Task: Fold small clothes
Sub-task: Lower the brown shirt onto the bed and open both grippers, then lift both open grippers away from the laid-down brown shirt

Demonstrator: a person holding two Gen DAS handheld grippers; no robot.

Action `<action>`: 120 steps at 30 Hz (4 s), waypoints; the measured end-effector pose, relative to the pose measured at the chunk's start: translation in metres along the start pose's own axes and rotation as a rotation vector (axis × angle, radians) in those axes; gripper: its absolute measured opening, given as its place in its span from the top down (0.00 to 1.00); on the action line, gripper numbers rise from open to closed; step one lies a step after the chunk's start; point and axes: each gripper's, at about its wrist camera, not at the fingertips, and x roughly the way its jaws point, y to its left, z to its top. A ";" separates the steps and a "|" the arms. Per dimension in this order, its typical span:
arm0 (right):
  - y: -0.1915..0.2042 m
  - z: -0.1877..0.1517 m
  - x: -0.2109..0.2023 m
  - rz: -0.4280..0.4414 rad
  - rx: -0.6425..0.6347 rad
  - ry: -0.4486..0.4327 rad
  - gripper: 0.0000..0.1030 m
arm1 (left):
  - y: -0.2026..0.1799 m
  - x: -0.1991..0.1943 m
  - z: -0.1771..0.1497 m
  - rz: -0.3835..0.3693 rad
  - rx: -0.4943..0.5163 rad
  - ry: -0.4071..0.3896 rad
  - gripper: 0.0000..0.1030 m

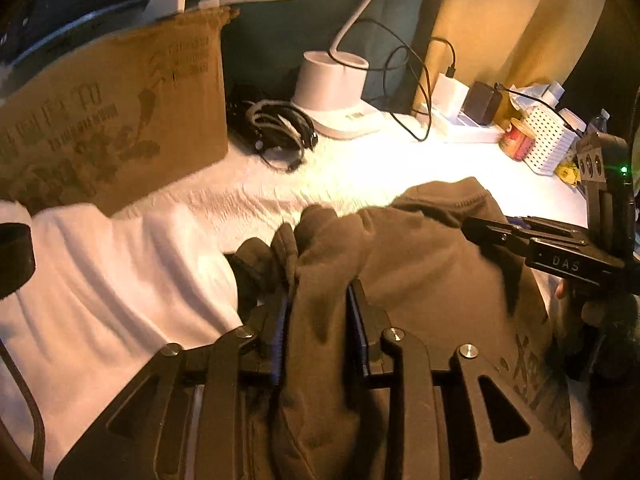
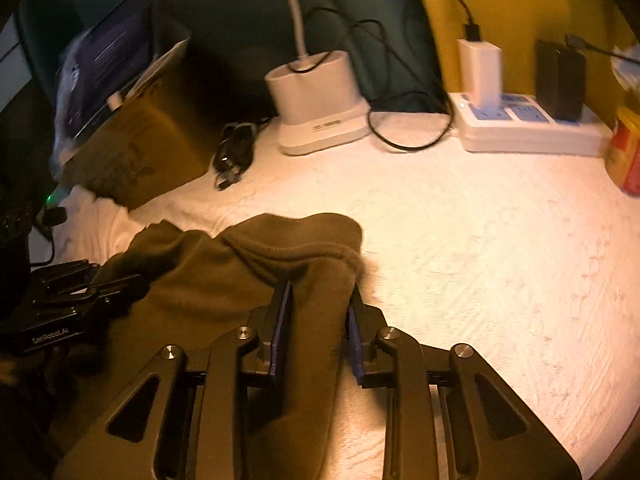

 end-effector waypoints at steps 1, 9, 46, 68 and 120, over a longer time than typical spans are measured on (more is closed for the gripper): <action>0.000 0.000 -0.001 -0.007 -0.001 -0.003 0.74 | -0.001 0.001 0.003 0.028 0.016 -0.008 0.68; -0.010 0.001 -0.006 -0.106 0.028 -0.026 0.55 | 0.001 0.015 0.016 0.176 0.109 -0.018 0.60; 0.026 -0.054 -0.044 -0.132 -0.024 -0.017 0.49 | 0.006 -0.041 -0.061 0.077 0.047 0.017 0.34; 0.042 -0.105 -0.075 -0.166 -0.107 0.011 0.49 | -0.005 -0.071 -0.096 0.053 0.036 0.011 0.34; 0.004 -0.203 -0.191 -0.209 -0.096 -0.069 0.49 | -0.143 -0.122 -0.143 0.059 0.132 -0.217 0.04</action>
